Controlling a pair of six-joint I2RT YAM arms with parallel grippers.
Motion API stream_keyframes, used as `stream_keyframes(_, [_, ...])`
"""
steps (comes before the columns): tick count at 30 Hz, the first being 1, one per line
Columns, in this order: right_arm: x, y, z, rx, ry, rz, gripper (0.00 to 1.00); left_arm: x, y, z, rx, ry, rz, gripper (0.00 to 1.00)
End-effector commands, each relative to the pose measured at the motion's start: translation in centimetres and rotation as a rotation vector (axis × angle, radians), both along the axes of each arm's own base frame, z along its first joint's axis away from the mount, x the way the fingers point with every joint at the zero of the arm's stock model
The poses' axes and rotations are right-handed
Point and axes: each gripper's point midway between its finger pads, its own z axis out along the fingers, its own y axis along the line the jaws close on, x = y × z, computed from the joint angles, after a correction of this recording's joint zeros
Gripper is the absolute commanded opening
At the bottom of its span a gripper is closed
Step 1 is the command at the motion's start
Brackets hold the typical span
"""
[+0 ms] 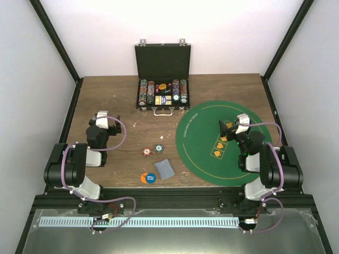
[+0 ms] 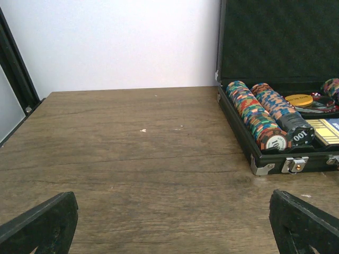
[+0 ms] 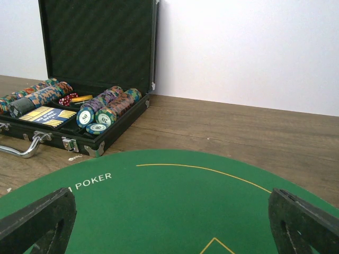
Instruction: Distribute texas hold em gaming equipment
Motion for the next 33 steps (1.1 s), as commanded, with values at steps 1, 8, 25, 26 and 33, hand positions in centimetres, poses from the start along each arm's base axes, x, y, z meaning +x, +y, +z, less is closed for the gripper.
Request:
stream_keyframes(1, [0.5, 0.0, 0.9, -0.011, -0.035, -0.006, 1.00, 0.3, -0.1, 0.8, 0.001, -0.026, -0.004, 1.00])
stream_keyframes(8, [0.8, -0.7, 1.4, 0.003, -0.035, -0.043, 1.00, 0.3, -0.1, 0.8, 0.001, -0.026, -0.003, 1.00])
stream_keyframes(25, [2.4, 2.6, 14.8, 0.270, 0.082, 0.207, 1.00, 3.1, 2.3, 8.1, -0.014, 0.201, -0.014, 1.00])
stream_keyframes(26, [2.3, 3.3, 15.7, 0.295, 0.106, 0.254, 1.00, 3.0, 2.2, 8.9, 0.003, 0.257, -0.030, 1.00])
stream_keyframes(33, [1.7, 10.9, 17.3, 0.249, 0.351, 0.399, 1.00, -3.1, -1.4, 14.1, 0.130, 0.496, -0.302, 0.98])
